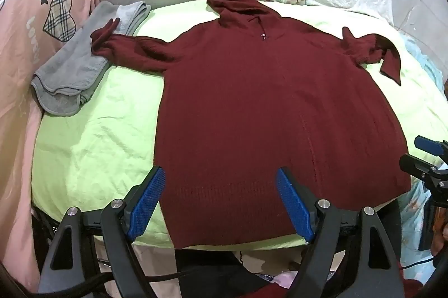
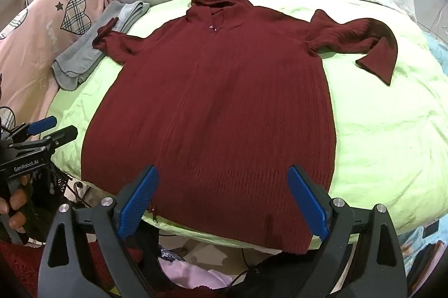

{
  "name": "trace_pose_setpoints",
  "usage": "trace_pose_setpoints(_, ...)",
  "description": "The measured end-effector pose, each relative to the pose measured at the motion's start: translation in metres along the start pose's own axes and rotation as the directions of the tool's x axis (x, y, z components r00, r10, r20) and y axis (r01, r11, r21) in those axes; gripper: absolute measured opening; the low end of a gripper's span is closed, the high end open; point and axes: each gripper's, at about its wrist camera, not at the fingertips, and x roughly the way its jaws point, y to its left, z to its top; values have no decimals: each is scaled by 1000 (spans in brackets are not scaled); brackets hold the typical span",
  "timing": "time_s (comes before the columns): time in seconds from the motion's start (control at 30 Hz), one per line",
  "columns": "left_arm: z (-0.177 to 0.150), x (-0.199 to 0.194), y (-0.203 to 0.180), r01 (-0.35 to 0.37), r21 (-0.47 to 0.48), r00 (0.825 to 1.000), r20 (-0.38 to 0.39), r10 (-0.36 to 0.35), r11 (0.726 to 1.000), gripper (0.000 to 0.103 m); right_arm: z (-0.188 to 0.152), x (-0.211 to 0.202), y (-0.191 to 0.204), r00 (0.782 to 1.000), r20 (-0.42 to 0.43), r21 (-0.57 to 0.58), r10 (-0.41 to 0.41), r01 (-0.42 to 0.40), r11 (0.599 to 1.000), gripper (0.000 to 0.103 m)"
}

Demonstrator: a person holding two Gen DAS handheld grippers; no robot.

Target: Fold large clothes

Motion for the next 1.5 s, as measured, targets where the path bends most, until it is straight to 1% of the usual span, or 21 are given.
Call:
trace_pose_setpoints(0.13,1,-2,-2,8,1,1000,7,-8,1000,82,1,0,3,1000,1,-6,7,-7,1000,93)
trace_pose_setpoints(0.17,1,-7,0,18,-6,1000,21,-18,1000,82,1,1,3,1000,1,-8,7,-7,1000,93)
trace_pose_setpoints(0.23,-2,-11,-2,20,-6,1000,22,-20,1000,82,1,1,4,1000,1,-9,6,-6,1000,93)
trace_pose_setpoints(0.27,1,-3,1,5,9,1000,-8,-5,1000,82,1,1,4,1000,0,-8,6,-6,1000,93)
trace_pose_setpoints(0.37,0,-3,0,7,7,1000,-12,-7,1000,82,1,1,4,1000,0,-7,6,-6,1000,93)
trace_pose_setpoints(0.73,0,2,0,19,-1,1000,-19,-19,1000,82,0,2,4,1000,-1,-8,7,-7,1000,93)
trace_pose_setpoints(1.13,-1,3,0,15,4,1000,-15,-15,1000,82,1,2,5,1000,-2,-6,6,-6,1000,93)
trace_pose_setpoints(1.33,0,4,-1,24,-1,999,-32,-24,1000,82,1,1,5,1000,-1,-7,6,-6,1000,93)
trace_pose_setpoints(1.5,0,5,-2,20,1,999,-28,-20,1000,82,0,2,4,1000,-1,-6,6,-6,1000,93)
